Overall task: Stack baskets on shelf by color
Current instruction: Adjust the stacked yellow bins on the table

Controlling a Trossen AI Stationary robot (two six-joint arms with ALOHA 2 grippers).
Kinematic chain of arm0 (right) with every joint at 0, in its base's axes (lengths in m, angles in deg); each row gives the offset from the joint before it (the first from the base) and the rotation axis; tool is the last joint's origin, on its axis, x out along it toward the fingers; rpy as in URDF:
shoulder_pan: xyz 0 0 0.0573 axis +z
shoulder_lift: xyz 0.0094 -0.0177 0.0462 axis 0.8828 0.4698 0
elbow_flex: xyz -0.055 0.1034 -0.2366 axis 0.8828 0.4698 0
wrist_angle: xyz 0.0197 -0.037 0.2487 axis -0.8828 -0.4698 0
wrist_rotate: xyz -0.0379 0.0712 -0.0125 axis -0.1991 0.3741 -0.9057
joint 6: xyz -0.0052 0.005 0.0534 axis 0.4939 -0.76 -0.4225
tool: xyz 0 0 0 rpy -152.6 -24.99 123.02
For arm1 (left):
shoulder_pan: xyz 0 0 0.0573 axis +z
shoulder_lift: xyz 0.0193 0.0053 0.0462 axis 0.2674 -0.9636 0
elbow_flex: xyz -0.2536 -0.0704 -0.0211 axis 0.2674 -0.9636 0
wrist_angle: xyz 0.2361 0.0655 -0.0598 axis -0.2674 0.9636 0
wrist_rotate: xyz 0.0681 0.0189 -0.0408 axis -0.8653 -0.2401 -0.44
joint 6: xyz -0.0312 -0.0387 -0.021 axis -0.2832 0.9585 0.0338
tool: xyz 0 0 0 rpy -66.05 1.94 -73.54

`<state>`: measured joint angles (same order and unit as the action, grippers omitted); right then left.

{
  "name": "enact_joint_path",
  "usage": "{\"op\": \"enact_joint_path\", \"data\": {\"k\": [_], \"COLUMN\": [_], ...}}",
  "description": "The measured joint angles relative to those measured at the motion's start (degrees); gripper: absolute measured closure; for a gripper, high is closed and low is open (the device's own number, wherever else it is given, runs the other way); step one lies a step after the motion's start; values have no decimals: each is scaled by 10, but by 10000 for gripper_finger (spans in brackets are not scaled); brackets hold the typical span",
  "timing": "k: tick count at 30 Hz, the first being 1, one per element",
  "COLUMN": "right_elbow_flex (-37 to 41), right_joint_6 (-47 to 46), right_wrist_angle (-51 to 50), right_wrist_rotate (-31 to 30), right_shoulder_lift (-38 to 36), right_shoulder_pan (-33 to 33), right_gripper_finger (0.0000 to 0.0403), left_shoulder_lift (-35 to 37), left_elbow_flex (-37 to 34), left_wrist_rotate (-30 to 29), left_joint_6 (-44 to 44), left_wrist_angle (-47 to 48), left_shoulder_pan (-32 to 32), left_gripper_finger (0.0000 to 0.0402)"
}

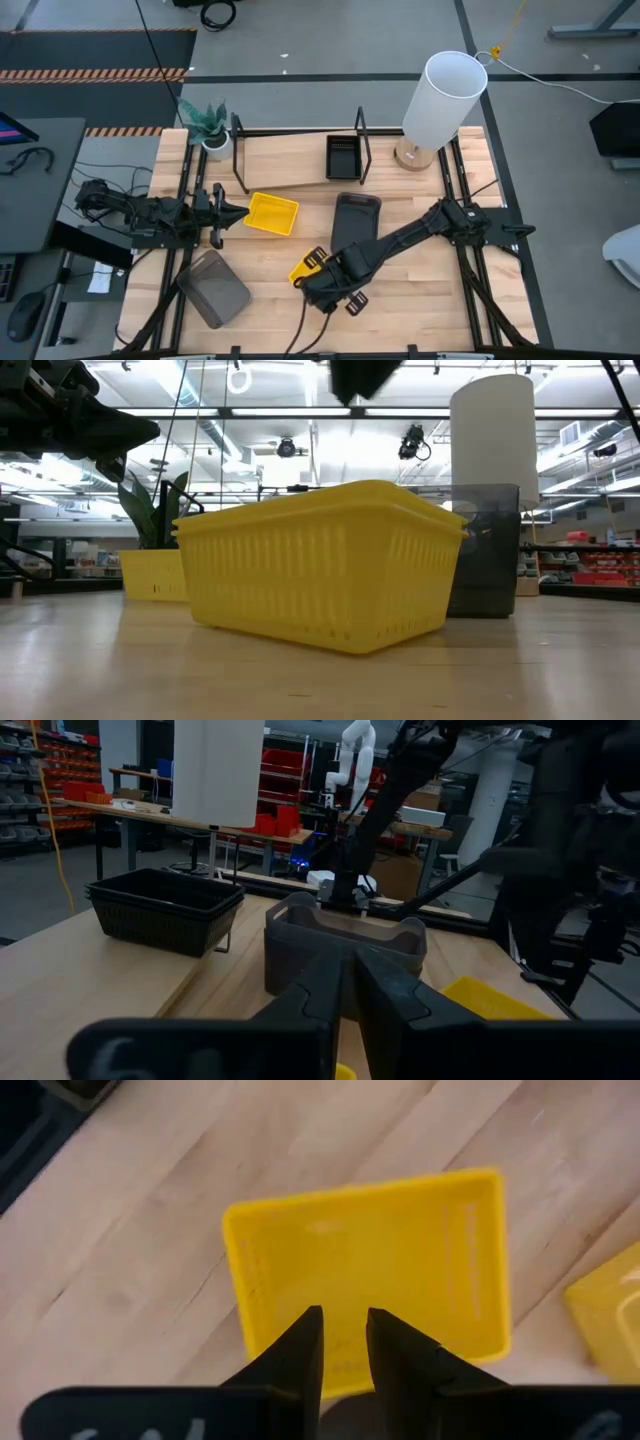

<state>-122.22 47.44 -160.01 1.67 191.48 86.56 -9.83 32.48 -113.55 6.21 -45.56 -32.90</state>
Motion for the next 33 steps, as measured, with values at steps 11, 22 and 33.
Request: {"op": "enact_joint_path", "data": {"k": [11, 22, 33], "right_elbow_flex": [0, 0, 0], "right_joint_6": [-10, 0, 22], "right_wrist_angle": [74, 88, 177], "right_wrist_rotate": [-6, -11, -11], "right_shoulder_lift": [0, 0, 0], "right_shoulder_pan": [-26, -33, -65], "right_gripper_finger": [318, 318, 318], "left_shoulder_lift": [0, 0, 0], "left_elbow_flex": [0, 0, 0], "left_wrist_rotate": [0, 0, 0], "left_joint_6": [0, 0, 0], "left_wrist_angle": [0, 0, 0], "left_shoulder_pan": [0, 0, 0], "left_gripper_finger": [371, 372, 366]}}
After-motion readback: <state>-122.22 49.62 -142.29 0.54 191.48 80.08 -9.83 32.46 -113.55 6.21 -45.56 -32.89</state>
